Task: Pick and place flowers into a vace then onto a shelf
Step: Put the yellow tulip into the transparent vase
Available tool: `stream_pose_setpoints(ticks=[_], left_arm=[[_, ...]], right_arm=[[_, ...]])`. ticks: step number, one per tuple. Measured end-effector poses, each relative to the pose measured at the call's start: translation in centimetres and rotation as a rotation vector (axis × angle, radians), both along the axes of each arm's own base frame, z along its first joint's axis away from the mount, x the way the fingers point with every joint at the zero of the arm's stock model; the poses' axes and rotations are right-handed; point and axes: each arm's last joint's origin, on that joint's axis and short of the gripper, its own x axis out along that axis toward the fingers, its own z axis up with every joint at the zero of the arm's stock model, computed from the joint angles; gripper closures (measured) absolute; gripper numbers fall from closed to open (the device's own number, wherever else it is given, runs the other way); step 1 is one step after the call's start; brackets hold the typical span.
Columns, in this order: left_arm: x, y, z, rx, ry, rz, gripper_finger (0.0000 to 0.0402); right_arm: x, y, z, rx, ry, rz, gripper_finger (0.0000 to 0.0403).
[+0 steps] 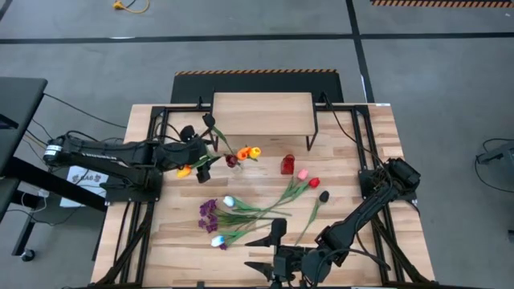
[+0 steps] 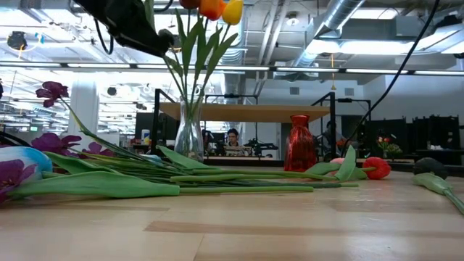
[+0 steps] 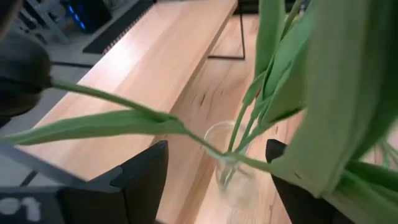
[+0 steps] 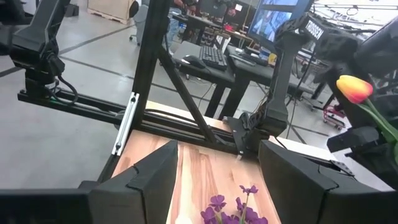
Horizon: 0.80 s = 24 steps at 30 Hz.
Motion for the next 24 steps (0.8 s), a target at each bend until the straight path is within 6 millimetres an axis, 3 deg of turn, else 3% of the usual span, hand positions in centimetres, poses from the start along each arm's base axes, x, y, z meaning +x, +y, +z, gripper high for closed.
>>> stream_pose_setpoints(ticks=[12, 24], left_arm=[[-0.3, 0.1, 1.6, 0.011, 0.080, 0.033, 0.0140], [4.1, -0.2, 1.2, 0.056, 0.159, 0.008, 0.0140]], right_arm=[[0.1, -0.2, 0.0, 0.002, 0.000, -0.005, 0.0183], [0.3, -0.4, -0.1, 0.010, 0.006, -0.013, 0.0184]])
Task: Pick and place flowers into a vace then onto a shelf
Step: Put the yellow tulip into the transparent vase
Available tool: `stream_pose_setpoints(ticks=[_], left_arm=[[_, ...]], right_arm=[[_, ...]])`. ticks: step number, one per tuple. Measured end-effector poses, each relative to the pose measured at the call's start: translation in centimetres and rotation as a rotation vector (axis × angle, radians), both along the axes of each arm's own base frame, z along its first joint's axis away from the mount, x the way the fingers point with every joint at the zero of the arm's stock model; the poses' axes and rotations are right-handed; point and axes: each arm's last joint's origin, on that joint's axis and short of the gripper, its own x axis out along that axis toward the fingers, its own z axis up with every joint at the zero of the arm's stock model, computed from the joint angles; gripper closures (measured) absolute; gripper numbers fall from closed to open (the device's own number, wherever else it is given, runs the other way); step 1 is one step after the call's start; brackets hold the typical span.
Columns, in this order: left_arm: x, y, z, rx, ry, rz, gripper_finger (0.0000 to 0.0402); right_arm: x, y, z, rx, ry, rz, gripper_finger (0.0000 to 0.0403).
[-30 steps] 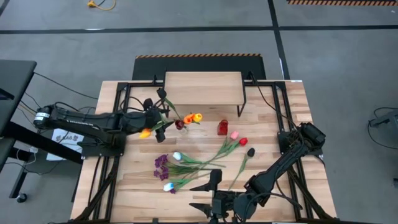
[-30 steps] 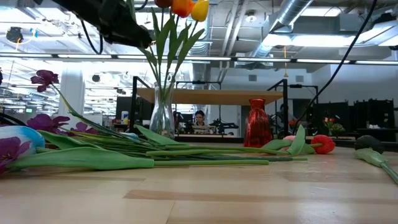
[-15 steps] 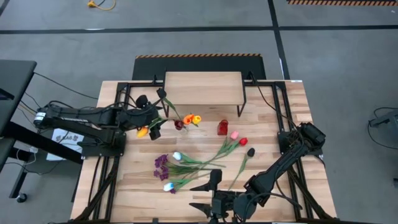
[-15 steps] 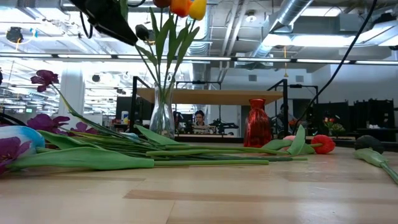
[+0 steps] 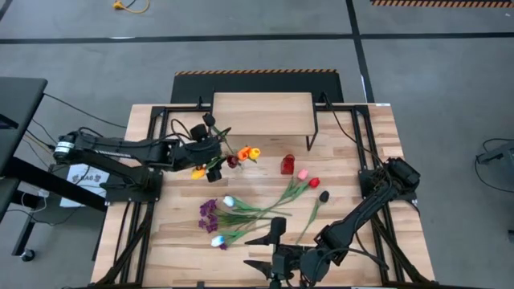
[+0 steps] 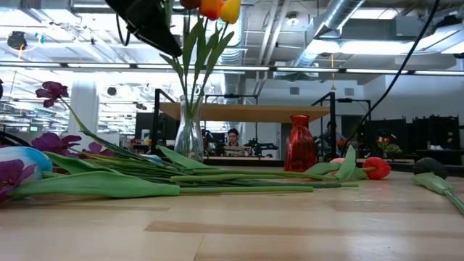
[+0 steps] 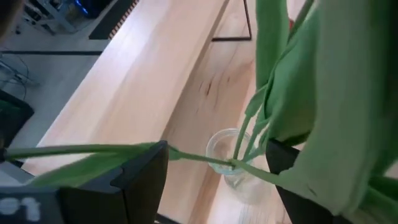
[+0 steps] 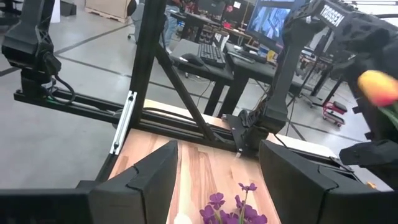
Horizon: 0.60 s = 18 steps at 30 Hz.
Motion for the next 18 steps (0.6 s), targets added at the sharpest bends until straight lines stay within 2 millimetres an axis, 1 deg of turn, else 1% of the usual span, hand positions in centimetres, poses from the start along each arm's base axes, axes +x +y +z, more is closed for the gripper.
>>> stream_pose_setpoints(ticks=[3, 7, 12, 18], left_arm=[[0.3, 0.0, 0.5, 0.008, 0.021, 0.006, 0.0140], [0.2, 0.1, 1.0, 0.019, 0.015, 0.019, 0.0140], [-0.4, 0.2, 1.4, 0.050, 0.043, 0.052, 0.0140], [-0.9, 0.1, 2.0, 0.031, 0.105, 0.029, 0.0140]], right_arm=[[0.0, 0.0, 0.0, 0.001, -0.001, -0.001, 0.0183], [0.4, -0.5, 0.0, -0.001, 0.001, -0.014, 0.0185], [0.8, -1.0, -0.2, -0.013, 0.015, -0.028, 0.0186], [0.9, -1.2, -0.2, -0.013, 0.016, -0.033, 0.0187]])
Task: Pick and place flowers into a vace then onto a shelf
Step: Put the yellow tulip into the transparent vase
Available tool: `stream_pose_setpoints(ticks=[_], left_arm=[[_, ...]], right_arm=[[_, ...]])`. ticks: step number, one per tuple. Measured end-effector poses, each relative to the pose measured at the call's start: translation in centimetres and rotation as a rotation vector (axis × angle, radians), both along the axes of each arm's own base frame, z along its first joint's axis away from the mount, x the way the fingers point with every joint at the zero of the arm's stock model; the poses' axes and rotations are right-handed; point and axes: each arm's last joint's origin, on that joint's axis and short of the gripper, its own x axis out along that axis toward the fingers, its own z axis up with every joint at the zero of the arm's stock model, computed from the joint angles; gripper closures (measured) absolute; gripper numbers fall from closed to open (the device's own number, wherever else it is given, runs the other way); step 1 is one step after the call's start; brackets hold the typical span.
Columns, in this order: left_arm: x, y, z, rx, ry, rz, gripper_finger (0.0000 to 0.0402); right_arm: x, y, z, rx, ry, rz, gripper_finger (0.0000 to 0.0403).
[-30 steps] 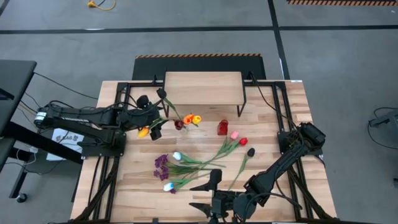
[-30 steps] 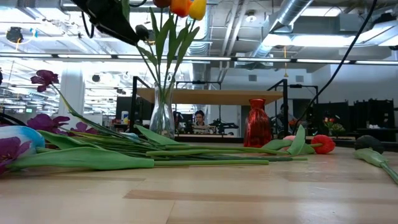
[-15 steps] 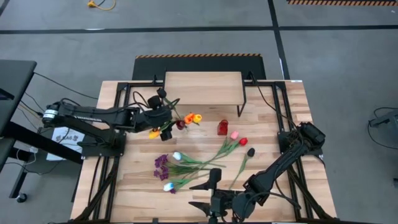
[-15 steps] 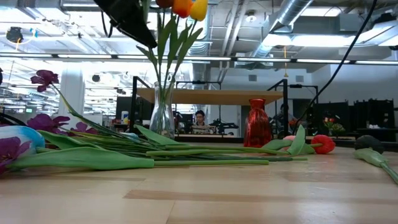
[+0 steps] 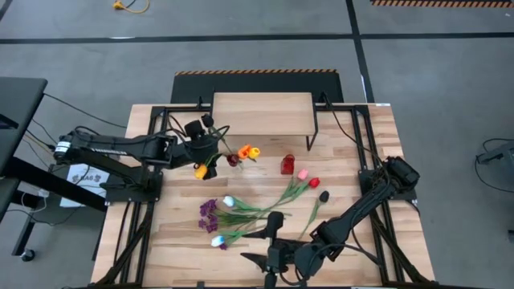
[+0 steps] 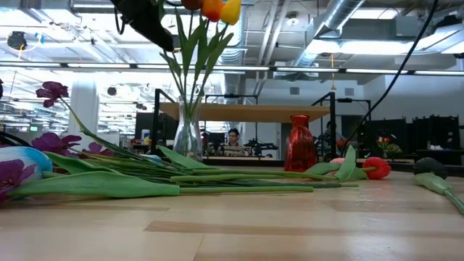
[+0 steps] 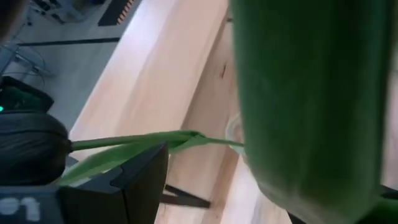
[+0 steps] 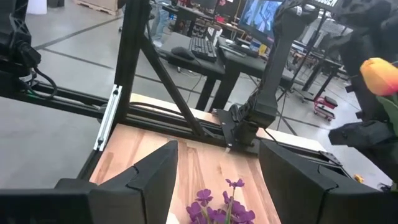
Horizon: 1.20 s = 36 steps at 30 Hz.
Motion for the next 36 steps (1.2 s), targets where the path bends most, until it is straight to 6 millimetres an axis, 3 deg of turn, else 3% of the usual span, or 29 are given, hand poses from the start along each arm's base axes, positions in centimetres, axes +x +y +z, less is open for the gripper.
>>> stream_pose_setpoints(ticks=[9, 20, 29, 36], left_arm=[[-0.1, -0.2, 1.2, -0.052, 0.002, -0.068, 0.0140], [0.1, -0.2, 1.2, -0.118, 0.015, -0.175, 0.0140], [0.0, 1.0, 1.0, -0.217, 0.037, -0.245, 0.0140], [-0.8, 2.3, 0.3, -0.261, 0.120, -0.194, 0.0140]], right_arm=[[0.2, -0.3, 0.0, 0.008, -0.001, -0.010, 0.0187], [0.2, -0.3, 0.0, 0.018, -0.002, -0.011, 0.0187], [0.2, -0.3, -0.1, 0.011, 0.006, -0.010, 0.0187], [0.2, -0.3, -0.2, 0.005, 0.014, -0.010, 0.0187]])
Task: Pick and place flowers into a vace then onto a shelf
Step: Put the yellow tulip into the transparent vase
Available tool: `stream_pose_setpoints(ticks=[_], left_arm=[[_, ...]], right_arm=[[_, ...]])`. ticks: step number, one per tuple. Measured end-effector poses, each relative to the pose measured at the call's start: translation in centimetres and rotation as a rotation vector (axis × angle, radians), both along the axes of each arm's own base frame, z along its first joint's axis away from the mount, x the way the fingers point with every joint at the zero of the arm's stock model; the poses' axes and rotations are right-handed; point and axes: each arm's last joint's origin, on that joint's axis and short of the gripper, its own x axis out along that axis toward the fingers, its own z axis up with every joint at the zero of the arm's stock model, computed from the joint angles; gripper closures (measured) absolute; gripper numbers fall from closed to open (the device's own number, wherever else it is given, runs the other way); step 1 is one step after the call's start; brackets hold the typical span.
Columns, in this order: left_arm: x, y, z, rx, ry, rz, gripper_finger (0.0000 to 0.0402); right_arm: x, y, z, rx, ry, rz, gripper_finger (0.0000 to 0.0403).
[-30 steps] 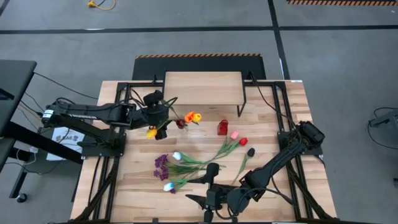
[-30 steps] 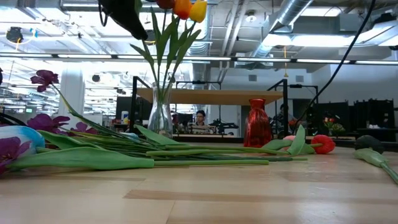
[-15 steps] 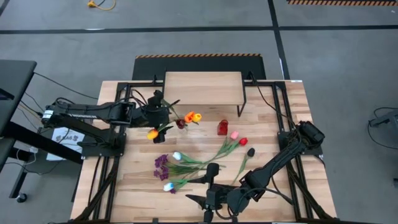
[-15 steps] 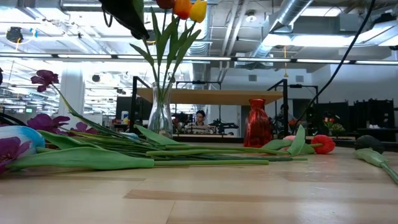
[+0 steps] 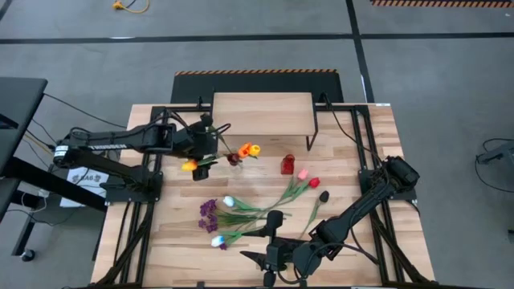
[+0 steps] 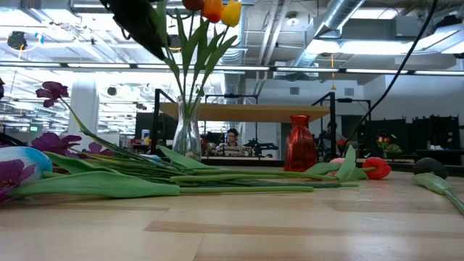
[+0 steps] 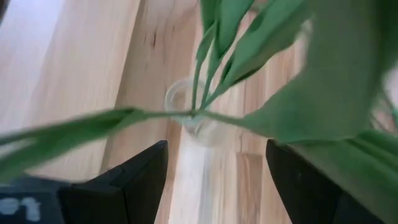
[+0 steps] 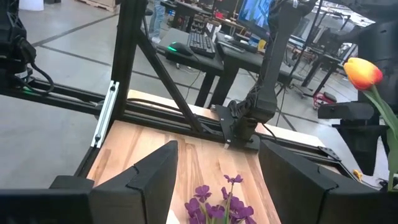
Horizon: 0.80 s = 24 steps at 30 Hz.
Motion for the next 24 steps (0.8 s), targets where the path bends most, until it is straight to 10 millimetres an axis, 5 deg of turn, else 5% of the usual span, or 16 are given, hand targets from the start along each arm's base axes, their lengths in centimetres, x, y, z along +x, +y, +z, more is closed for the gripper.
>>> stream_pose_setpoints(ticks=[9, 24], left_arm=[[-0.4, 0.5, -0.2, -0.024, 0.039, 0.011, 0.0140], [-1.3, 0.0, 4.6, 0.081, -0.014, 0.066, 0.0140]], right_arm=[[0.3, -0.4, 0.0, -0.001, 0.002, -0.011, 0.0187], [0.3, -0.4, -0.2, -0.009, 0.014, -0.011, 0.0187]])
